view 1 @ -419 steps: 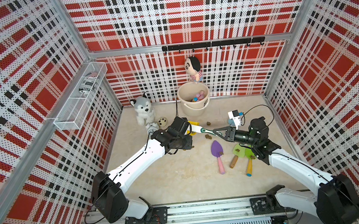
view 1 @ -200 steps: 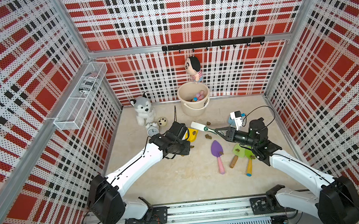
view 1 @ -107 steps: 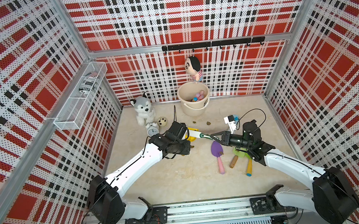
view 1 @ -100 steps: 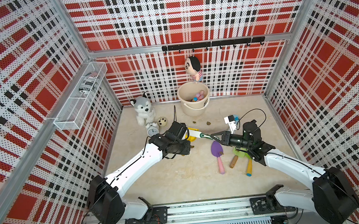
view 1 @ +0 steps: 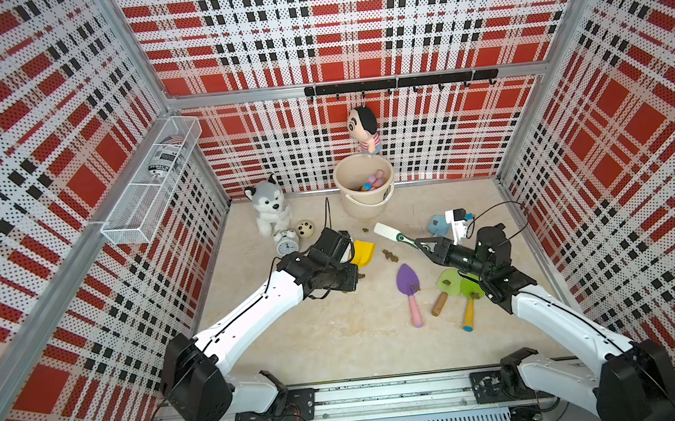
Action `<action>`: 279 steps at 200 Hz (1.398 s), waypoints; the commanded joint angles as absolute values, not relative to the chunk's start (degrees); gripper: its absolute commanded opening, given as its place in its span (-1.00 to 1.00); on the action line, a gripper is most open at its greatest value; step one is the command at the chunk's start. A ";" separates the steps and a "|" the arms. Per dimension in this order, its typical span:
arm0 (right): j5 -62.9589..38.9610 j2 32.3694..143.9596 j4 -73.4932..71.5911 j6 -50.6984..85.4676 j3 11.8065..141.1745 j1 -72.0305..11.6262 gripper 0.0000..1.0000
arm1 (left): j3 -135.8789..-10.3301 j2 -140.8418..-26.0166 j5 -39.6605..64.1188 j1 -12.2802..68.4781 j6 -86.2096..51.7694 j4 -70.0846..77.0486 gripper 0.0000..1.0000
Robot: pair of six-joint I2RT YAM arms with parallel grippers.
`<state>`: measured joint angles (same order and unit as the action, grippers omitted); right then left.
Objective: Brush the soil off the hand trowel and place it into the bucket
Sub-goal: Brush off the soil from the hand trowel.
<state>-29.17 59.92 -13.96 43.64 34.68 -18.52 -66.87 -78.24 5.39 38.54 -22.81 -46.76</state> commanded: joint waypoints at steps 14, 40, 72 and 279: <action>-15.97 54.45 -9.93 18.20 33.01 -20.01 -1.00 | -74.13 -77.34 10.00 38.15 -19.45 -52.94 -1.00; -8.29 53.47 -3.88 -4.44 33.65 -26.57 -1.00 | -79.04 -78.72 9.43 38.23 -18.25 -59.74 -1.00; -4.54 53.74 4.17 -28.31 35.25 -36.45 -1.00 | -81.97 -79.62 9.32 38.15 -17.23 -64.07 -1.00; 24.25 53.52 -25.14 -64.44 23.16 -52.85 -1.00 | -80.41 -79.81 14.23 38.23 -16.47 -66.11 -1.00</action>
<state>19.29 53.69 -14.57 -67.79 24.18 -55.64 -80.05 -80.73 12.36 38.54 -17.47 -65.28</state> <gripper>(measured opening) 0.148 0.255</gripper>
